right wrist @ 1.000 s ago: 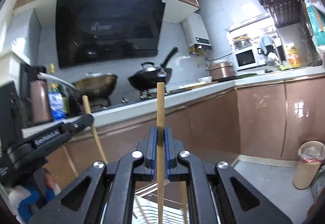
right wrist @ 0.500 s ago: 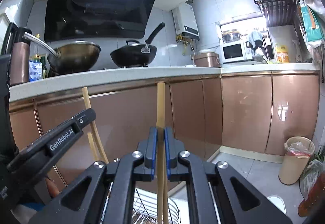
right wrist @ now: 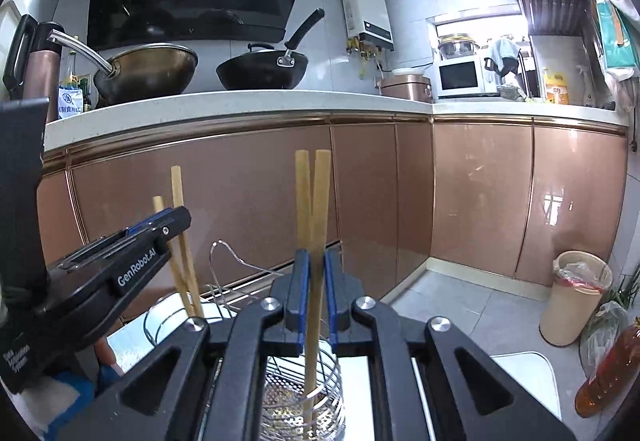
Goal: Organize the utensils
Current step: 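Drop the chopsticks into the wire holder and open both tools, then withdraw both open tools back toward the remaining spoons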
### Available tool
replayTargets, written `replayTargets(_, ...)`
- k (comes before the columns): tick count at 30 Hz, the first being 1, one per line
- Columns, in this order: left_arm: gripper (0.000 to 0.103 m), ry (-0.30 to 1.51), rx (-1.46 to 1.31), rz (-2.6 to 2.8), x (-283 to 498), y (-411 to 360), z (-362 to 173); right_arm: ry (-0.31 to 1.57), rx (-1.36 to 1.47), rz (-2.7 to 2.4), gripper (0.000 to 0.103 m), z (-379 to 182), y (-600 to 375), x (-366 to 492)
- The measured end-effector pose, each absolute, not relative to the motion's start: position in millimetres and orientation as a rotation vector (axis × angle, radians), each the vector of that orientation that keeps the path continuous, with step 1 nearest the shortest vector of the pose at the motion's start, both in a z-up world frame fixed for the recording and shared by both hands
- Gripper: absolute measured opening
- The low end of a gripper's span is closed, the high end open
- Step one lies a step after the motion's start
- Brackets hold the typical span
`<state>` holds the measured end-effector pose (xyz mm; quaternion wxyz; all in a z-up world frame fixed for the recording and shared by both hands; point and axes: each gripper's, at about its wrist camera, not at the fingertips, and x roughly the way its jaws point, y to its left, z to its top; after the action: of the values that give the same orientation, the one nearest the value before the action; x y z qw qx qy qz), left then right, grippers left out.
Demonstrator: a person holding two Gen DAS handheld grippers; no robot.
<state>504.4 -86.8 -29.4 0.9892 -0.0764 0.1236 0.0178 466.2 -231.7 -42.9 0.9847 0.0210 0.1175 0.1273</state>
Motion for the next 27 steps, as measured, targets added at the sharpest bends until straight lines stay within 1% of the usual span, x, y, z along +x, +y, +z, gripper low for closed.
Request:
replayTargets(9,0.007,0.281,-0.147,0.026,504,-82,-32,0.262,0.056,0.245,0.008,-40,-240,463)
replayTargets(12,0.007,0.287,-0.149,0.026,502,-81,-32,0.264,0.054,0.241,0.01,-40,-242,462)
replayTargets(13,0.007,0.29,-0.154,0.023,501,-80,-32,0.266,0.057,0.241,0.014,-40,-242,463)
replayTargets(14,0.009,0.291,-0.154,0.024,500,-80,-31,0.267,0.063,0.242,0.024,-40,-243,463)
replayTargets(15,0.015,0.289,-0.154,0.021,499,-80,-30,0.265,0.068,0.24,0.027,-40,-245,462)
replayTargets(16,0.018,0.288,-0.155,0.016,498,-79,-29,0.263,0.07,0.236,0.033,-40,-246,461)
replayTargets(17,0.027,0.288,-0.153,0.014,498,-79,-28,0.262,0.074,0.234,0.035,-40,-247,460)
replayTargets(18,0.033,0.284,-0.147,0.014,496,-80,-26,0.264,0.076,0.232,0.036,-39,-248,459)
replayTargets(25,0.039,0.264,-0.135,0.002,477,-76,-11,0.264,0.068,0.23,0.037,-31,-247,445)
replayTargets(27,0.043,0.255,-0.126,0.002,467,-73,-2,0.26,0.065,0.231,0.037,-25,-246,436)
